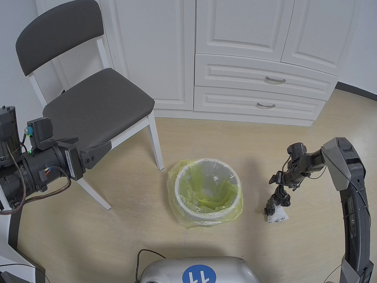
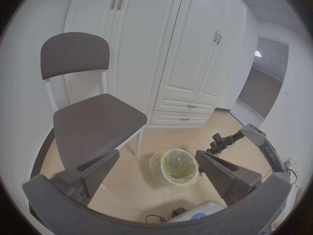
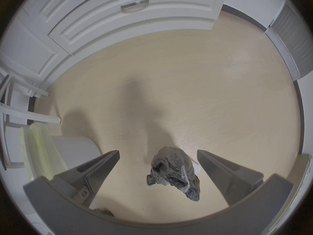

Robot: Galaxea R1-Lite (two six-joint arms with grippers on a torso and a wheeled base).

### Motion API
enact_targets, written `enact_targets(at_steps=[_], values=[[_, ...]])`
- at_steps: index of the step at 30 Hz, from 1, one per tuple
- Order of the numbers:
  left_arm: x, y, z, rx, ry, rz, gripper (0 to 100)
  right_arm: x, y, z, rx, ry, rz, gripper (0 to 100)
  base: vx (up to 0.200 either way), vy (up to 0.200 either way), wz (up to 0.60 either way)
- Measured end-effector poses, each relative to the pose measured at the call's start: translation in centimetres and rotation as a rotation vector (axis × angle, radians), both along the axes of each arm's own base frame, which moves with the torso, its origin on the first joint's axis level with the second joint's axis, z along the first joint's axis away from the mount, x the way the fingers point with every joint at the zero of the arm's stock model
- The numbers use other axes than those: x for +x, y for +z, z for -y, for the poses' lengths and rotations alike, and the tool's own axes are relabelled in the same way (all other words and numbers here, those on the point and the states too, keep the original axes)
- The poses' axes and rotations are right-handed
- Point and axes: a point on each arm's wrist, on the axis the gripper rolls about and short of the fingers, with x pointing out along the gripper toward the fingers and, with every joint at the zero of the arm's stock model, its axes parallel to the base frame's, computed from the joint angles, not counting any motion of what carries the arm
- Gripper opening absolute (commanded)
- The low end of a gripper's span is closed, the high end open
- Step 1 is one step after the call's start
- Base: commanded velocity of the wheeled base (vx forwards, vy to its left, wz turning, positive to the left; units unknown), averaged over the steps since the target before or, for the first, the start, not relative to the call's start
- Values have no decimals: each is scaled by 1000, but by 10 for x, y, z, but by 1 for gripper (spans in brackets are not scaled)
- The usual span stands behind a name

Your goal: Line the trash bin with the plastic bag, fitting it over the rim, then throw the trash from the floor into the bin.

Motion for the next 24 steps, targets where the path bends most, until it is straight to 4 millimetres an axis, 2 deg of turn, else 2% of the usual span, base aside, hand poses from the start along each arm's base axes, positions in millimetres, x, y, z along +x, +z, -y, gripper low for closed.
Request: enact_targets(at_steps=[7, 24], values=[[2, -3, 2, 30, -12, -4, 100, 2, -32, 2, -13, 24, -77, 100, 0, 0, 0], [5, -6, 2, 38, -7, -14, 100, -1, -56, 6, -23, 8, -210, 100, 0, 0, 0]])
